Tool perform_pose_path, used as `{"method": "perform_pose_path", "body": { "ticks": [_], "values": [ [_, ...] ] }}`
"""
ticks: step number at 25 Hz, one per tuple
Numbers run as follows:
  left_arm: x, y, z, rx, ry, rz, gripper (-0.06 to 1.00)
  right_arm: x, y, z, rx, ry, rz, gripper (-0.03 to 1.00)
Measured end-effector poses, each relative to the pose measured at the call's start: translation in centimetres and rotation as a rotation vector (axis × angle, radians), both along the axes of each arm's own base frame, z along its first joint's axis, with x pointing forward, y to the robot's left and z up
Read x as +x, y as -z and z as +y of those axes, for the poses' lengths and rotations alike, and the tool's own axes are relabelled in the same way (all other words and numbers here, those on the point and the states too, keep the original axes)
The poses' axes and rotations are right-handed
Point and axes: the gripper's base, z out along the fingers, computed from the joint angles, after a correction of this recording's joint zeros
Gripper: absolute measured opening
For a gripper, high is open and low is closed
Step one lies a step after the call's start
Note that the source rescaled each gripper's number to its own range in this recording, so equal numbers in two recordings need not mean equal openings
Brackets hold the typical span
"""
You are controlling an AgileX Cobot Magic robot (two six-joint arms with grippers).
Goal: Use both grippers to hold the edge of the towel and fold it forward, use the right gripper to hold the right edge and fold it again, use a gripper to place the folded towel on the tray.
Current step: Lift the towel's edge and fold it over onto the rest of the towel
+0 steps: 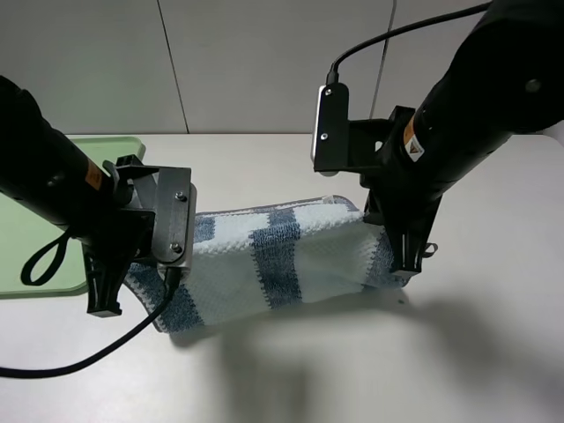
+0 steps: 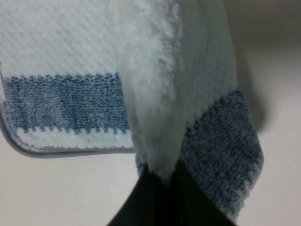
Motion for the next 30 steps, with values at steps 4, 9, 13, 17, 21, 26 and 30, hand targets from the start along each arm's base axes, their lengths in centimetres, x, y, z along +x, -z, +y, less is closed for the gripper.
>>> {"method": "perform_pose_path", "body": {
  "ticks": [4, 9, 13, 17, 21, 26, 30],
  "values": [
    [0.5, 0.0, 0.6, -0.006, -0.028, -0.012, 0.00, 0.8, 0.2, 0.6, 0.004, -0.017, -0.027, 0.00],
    [1.2, 0.0, 1.3, -0.016, -0.064, -0.028, 0.00, 2.6, -0.6, 1.2, 0.045, 0.005, -0.065, 0.00],
    [1.5, -0.1, 1.2, -0.027, -0.047, -0.067, 0.00, 3.8, -0.2, 1.3, 0.041, 0.028, -0.061, 0.00],
    [1.8, -0.2, 1.1, -0.037, -0.035, -0.102, 0.00, 4.4, -0.1, 1.4, 0.033, 0.020, -0.076, 0.00],
    [2.4, 0.6, 0.9, -0.019, -0.028, -0.096, 0.00, 4.6, 0.1, 1.6, 0.036, 0.008, -0.090, 0.00],
    [4.5, 1.4, 0.9, 0.000, -0.067, -0.073, 0.00, 5.0, 1.0, 1.9, 0.021, -0.005, -0.088, 0.00],
    [5.8, 0.8, 1.1, -0.011, -0.086, -0.100, 0.00, 6.0, 1.6, 1.5, 0.032, 0.011, -0.096, 0.00]
  ]
}}
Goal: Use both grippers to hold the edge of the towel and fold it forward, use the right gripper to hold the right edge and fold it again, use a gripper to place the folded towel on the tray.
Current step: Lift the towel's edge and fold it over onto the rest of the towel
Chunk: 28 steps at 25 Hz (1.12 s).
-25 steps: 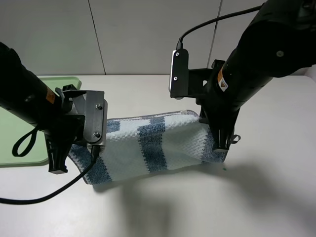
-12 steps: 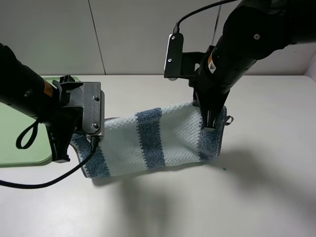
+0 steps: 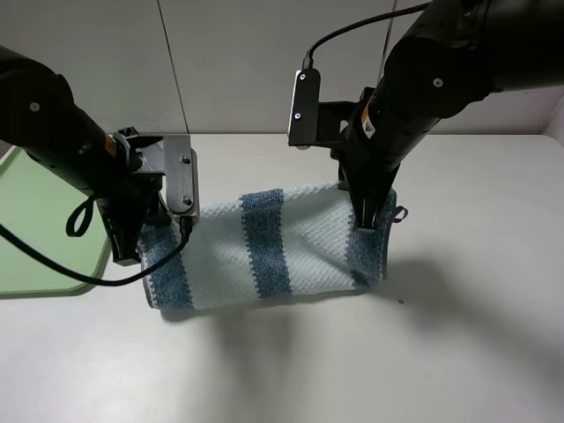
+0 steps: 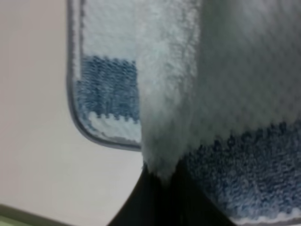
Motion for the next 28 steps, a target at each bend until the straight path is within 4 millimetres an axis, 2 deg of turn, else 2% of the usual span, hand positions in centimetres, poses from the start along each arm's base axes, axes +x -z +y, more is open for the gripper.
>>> {"method": "perform_pose_path", "body": {
  "ticks": [6, 13, 23, 28],
  "values": [
    [0.9, 0.5, -0.3, -0.013, 0.018, -0.033, 0.00, 1.5, 0.2, -1.1, 0.049, 0.047, -0.023, 0.00],
    [2.7, 2.0, -1.3, 0.007, 0.025, -0.007, 0.00, 1.8, 0.7, -1.2, 0.045, 0.053, -0.015, 0.00],
    [3.9, 1.8, -1.9, -0.009, 0.032, -0.047, 0.00, 2.9, 2.5, -1.3, 0.026, 0.046, -0.012, 0.00],
    [4.1, 1.7, -1.8, -0.020, 0.029, -0.064, 0.00, 3.1, 2.5, -1.3, 0.033, 0.037, -0.029, 0.00]
  ]
}}
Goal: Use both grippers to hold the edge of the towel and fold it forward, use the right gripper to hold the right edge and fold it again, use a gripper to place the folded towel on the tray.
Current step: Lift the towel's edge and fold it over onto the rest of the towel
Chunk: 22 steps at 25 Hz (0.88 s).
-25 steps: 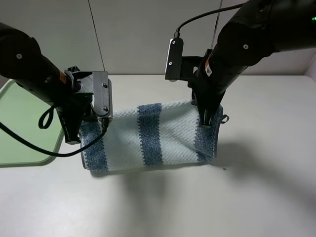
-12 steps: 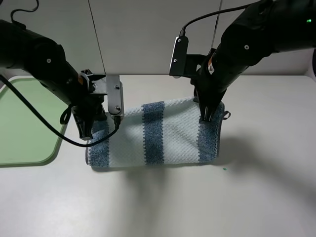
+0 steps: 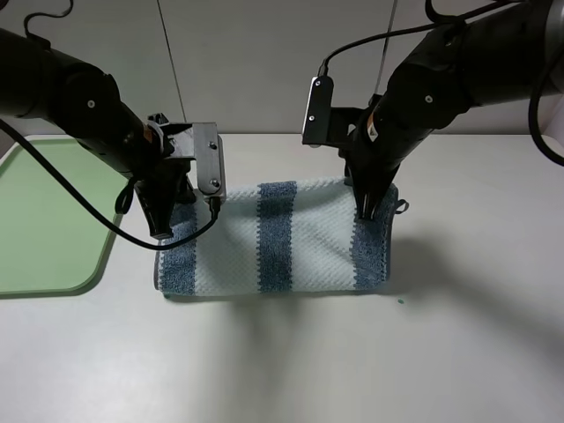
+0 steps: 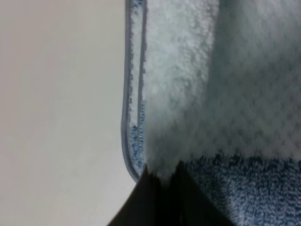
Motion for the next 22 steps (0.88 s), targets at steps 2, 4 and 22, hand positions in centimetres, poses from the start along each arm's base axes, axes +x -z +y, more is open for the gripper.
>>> {"method": "perform_pose_path", "body": {
  "ticks": [2, 4, 22],
  "values": [
    [0.03, -0.02, -0.02, -0.003, 0.001, -0.004, 0.00, 0.02, -0.01, 0.02, 0.002, -0.002, -0.003, 0.00],
    [0.06, -0.02, 0.00, -0.003, 0.000, -0.005, 0.00, 0.02, -0.02, 0.03, 0.003, -0.002, -0.003, 0.00],
    [0.40, -0.26, -0.31, -0.071, -0.051, -0.035, 0.98, 0.32, -0.17, -0.16, -0.004, 0.028, -0.038, 0.99]
  ]
}}
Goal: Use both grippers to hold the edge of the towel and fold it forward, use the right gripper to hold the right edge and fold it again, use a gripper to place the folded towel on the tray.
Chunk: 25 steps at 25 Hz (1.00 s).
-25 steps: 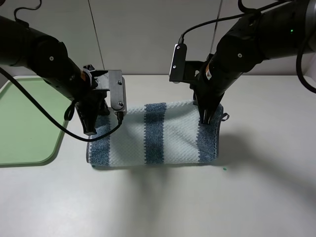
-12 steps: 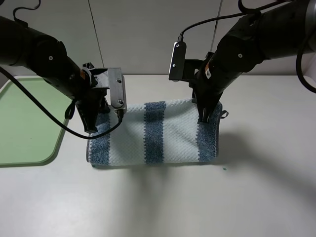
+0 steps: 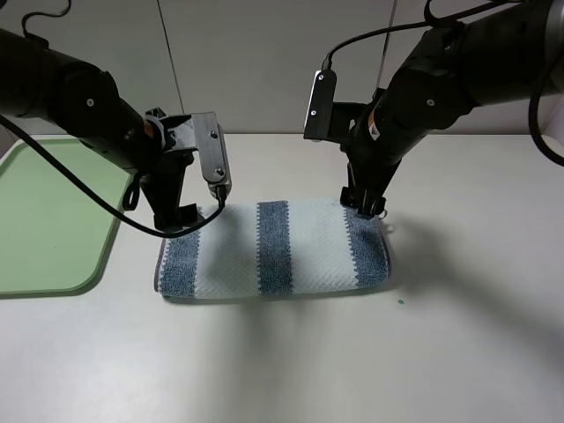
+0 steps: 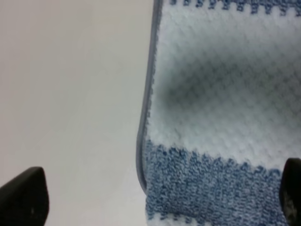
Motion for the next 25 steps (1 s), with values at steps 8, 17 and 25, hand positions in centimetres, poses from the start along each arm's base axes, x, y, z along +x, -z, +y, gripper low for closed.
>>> {"method": "perform_pose_path", "body": {
  "ticks": [8, 17, 25],
  "values": [
    [0.0, 0.0, 0.0, -0.004, 0.001, -0.006, 1.00, 0.0, 0.0, 0.0, 0.000, 0.001, -0.001, 1.00],
    [-0.4, -0.8, 0.3, -0.030, -0.072, 0.027, 1.00, -0.1, 0.1, 0.0, 0.081, 0.122, 0.028, 1.00],
    [-1.5, -3.8, 0.9, -0.099, -0.175, 0.020, 1.00, -0.3, 0.2, -0.2, 0.193, 0.365, 0.078, 1.00]
  ]
}}
